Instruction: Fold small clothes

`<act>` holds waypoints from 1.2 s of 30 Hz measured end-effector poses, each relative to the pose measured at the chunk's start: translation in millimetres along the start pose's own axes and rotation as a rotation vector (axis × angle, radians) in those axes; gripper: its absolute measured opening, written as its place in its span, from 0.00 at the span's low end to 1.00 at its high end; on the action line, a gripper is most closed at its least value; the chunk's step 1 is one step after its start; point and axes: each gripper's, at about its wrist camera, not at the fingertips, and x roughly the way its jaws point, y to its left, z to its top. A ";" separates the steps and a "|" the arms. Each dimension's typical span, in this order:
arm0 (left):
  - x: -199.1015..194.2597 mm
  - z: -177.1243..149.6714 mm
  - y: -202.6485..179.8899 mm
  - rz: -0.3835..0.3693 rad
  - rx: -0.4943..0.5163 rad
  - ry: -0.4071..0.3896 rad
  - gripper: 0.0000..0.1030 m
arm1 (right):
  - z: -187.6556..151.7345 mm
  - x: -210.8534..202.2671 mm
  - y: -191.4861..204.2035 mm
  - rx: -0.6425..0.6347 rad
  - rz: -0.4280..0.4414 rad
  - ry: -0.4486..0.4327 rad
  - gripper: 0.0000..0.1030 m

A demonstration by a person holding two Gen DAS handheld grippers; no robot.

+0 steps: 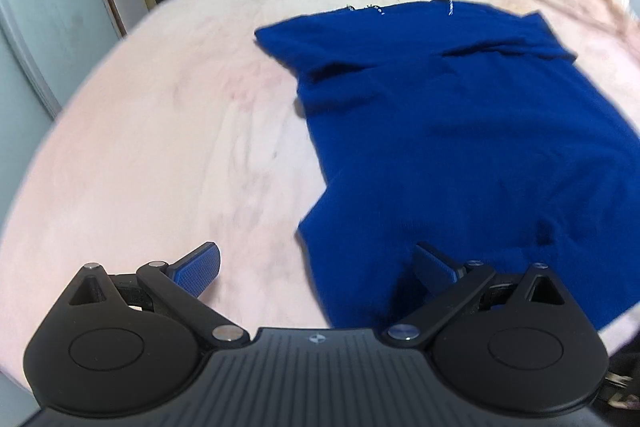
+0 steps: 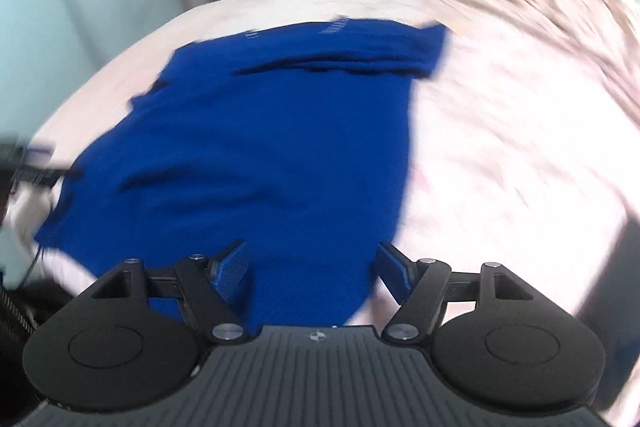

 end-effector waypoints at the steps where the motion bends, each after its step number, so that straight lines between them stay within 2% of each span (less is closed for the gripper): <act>1: -3.4 -3.3 7.0 -0.033 -0.030 0.001 1.00 | -3.3 -1.4 -6.4 0.019 0.009 0.008 0.74; 5: -4.9 -12.3 22.1 -0.164 -0.123 0.054 1.00 | -14.3 0.6 -14.2 0.087 0.044 0.031 0.77; 8: 2.8 -16.4 12.2 -0.242 -0.112 0.114 1.00 | -23.2 5.6 -11.1 0.062 0.042 0.046 0.77; 10: 4.7 -19.9 0.4 -0.250 -0.065 0.135 1.00 | -30.3 3.6 2.3 0.018 0.040 0.056 0.77; 13: 0.9 -25.2 -11.9 -0.221 -0.006 0.123 0.99 | -34.7 5.0 10.8 -0.006 0.061 0.072 0.74; 15: -0.6 -27.5 -15.1 -0.227 -0.011 0.118 0.98 | -36.9 5.3 17.2 -0.028 0.072 0.070 0.70; 17: -0.9 -26.2 -20.1 -0.236 0.002 0.117 0.93 | -36.8 6.4 23.9 -0.046 0.097 0.069 0.64; 20: -5.3 -24.7 -24.1 -0.253 0.020 0.121 0.71 | -38.2 6.5 36.8 -0.093 0.111 0.071 0.45; 22: -4.6 -20.9 -24.6 -0.253 0.019 0.124 0.45 | -38.3 5.7 40.9 -0.118 0.106 0.067 0.29; 25: -3.8 -16.0 -23.8 -0.279 -0.009 0.135 0.16 | -33.5 7.0 43.2 -0.127 0.072 0.040 0.15; 26: -4.5 -14.2 -24.4 -0.289 -0.017 0.135 0.11 | -31.3 7.0 44.7 -0.129 0.070 0.028 0.14; 28: -8.4 -8.7 -28.0 -0.286 -0.020 0.111 0.09 | -25.7 3.8 49.0 -0.140 0.068 -0.009 0.12; 33: -26.7 14.8 -40.5 -0.258 0.022 -0.023 0.09 | 1.1 -6.1 47.5 -0.102 0.083 -0.127 0.11; 36: -22.7 30.6 -46.0 -0.214 0.032 -0.075 0.09 | 15.9 4.4 42.1 -0.085 0.052 -0.156 0.11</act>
